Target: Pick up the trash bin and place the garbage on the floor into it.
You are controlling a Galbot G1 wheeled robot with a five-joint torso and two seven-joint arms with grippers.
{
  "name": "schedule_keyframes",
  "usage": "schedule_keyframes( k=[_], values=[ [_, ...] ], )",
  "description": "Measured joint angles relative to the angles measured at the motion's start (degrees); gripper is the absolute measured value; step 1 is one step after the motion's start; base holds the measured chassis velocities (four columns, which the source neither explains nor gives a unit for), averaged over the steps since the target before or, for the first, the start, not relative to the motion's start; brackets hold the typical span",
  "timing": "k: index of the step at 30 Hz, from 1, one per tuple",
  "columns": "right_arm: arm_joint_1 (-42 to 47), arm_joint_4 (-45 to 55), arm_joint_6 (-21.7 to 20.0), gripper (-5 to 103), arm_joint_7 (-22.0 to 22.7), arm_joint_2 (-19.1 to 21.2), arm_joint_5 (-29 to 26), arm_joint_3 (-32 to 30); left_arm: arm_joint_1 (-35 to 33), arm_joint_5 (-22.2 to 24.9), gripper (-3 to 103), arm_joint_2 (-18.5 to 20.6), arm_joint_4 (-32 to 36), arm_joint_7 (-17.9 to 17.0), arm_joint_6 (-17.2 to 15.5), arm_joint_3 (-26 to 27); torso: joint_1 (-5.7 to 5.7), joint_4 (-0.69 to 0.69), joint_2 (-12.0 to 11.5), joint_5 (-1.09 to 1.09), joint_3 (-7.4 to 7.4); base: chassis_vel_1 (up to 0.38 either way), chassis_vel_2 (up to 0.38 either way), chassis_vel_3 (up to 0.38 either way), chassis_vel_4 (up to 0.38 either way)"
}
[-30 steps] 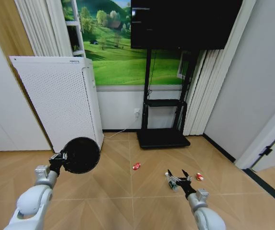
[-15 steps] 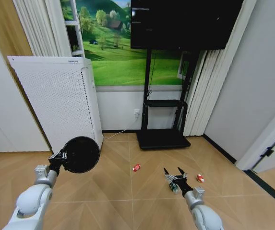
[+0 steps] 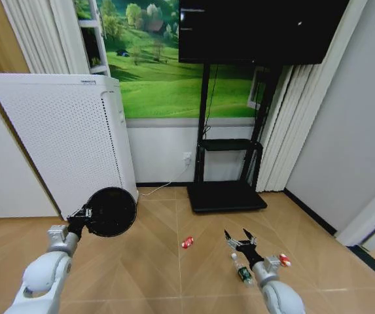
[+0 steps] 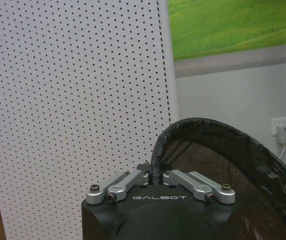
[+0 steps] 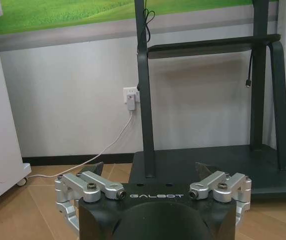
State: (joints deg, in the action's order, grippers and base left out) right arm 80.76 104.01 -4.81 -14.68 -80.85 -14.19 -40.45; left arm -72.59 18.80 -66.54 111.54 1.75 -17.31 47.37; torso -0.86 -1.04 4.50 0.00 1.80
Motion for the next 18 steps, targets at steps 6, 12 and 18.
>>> schedule_keyframes(
  k=[6, 12, 18],
  values=[
    [0.15, -0.73, 0.54, 100, 0.04, 0.01, 0.01, 0.09, -0.06, 0.08, 7, -0.35, 0.07, 0.01, -0.15, -0.16, -0.01, -0.02, 0.00, 0.01, 0.00, -0.095, 0.054, 0.066, -0.072],
    [-0.56, -1.88, -0.32, 100, 0.08, 0.32, 0.27, 1.78, -0.10, 0.27, 7, -0.49, 0.07, -0.01, -0.18, 0.14, 0.02, -0.01, 0.00, 0.00, -0.02, 0.031, -0.030, -0.028, 0.026],
    [-4.59, -5.44, -1.65, 100, 0.88, 0.56, 0.40, 5.33, -0.49, 0.28, 7, -0.94, 0.03, 0.00, 0.09, 0.15, 0.01, 0.00, 0.00, 0.00, -0.01, 0.019, -0.005, -0.007, 0.011]
  ],
)
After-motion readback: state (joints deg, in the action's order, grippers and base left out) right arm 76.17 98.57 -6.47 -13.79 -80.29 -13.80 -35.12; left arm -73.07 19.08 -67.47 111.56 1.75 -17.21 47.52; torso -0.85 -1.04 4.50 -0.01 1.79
